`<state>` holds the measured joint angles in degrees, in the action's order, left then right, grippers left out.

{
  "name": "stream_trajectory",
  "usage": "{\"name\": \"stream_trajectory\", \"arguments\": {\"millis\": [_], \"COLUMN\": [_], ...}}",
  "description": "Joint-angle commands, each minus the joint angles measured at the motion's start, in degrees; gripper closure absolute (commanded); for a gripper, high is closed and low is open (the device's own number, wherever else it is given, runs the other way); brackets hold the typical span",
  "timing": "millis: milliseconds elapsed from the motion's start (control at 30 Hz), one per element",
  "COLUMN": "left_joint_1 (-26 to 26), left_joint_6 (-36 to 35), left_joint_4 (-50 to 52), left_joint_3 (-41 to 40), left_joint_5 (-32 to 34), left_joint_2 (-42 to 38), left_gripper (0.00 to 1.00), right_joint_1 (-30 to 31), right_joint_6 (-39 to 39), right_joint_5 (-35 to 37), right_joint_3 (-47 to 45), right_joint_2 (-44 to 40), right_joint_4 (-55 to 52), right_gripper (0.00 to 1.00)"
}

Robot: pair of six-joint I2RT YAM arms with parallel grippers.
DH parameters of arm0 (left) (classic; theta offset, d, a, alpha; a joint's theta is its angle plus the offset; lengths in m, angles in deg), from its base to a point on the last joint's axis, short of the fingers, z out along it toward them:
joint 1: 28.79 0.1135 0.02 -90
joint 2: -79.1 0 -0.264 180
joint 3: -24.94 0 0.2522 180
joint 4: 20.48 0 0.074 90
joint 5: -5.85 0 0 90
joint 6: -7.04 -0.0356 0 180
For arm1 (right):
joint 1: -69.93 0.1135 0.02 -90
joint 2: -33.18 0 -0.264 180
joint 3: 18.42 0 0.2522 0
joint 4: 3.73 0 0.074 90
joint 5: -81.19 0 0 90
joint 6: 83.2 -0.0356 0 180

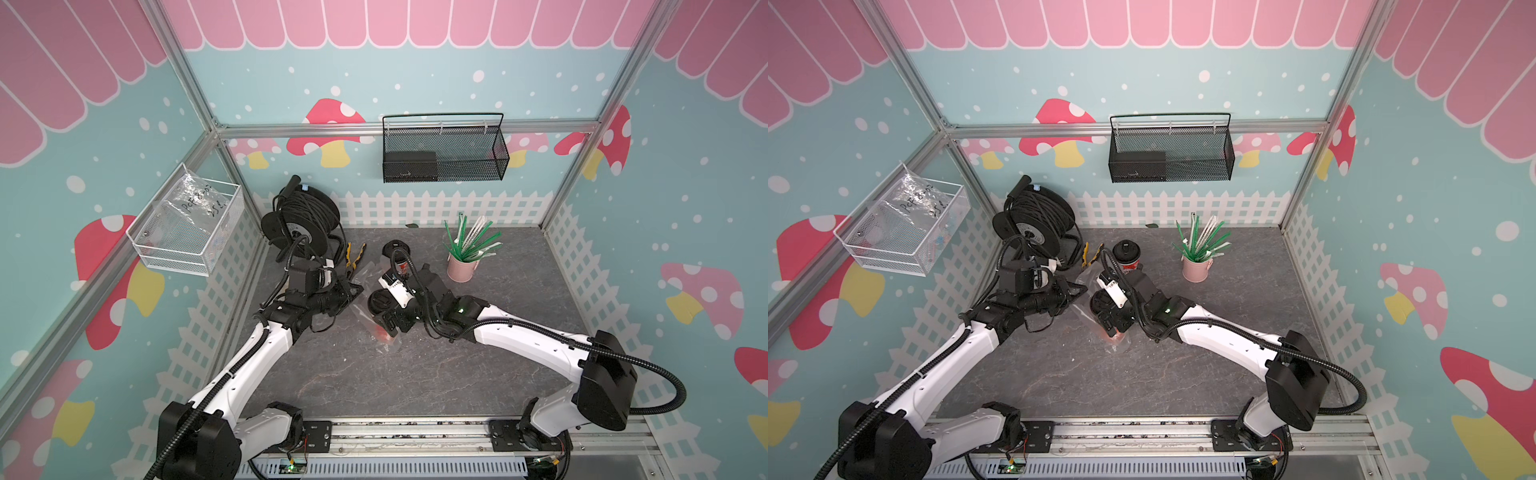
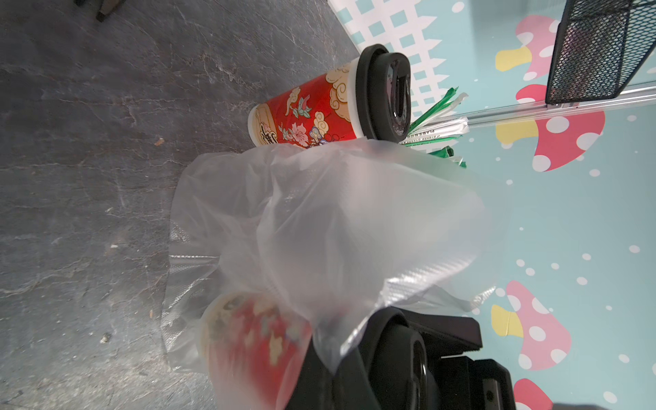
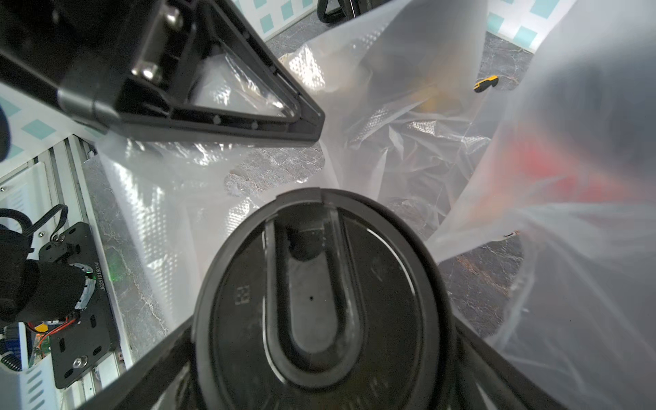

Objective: Pack milk tea into plastic carrier bags
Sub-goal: Place the milk tea cup in the plastic carrier bag.

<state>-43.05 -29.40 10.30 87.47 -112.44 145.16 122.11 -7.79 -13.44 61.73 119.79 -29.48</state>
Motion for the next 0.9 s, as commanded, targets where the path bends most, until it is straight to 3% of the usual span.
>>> {"name": "stream_trajectory", "arguments": {"millis": [0,267,667,867], "left_joint_1": [0.47,0.55,0.64,0.64], "left_joint_6": [-1.00,-1.00,-0.85,-0.87], "left_joint_4": [0.06,0.05,0.08,0.06], "left_joint_3": [-0.78,-0.48,-0.43,-0.35], "left_joint_5": [0.00,-0.44,-0.49,-0.53], "left_joint_2": [-1.05,-0.58,-0.41,-0.32], "left_gripper": [1.00,1.00,1.00,1.00], "right_joint_1": [0.00,0.02,-3.04,-11.25], "right_joint_6": [1.09,2.72,-3.20,-5.35], "right_joint_5": [-0.82,-3.50,8.48,0.79], "right_joint_3": [1.81,4.96,3.97,1.80], "right_joint_2": [-0.01,-3.34,-13.26,-8.15], "right_joint_4": [-1.43,-5.75,-7.13,-6.60], "right_gripper": [0.01,0.01,0.04,0.13]}}
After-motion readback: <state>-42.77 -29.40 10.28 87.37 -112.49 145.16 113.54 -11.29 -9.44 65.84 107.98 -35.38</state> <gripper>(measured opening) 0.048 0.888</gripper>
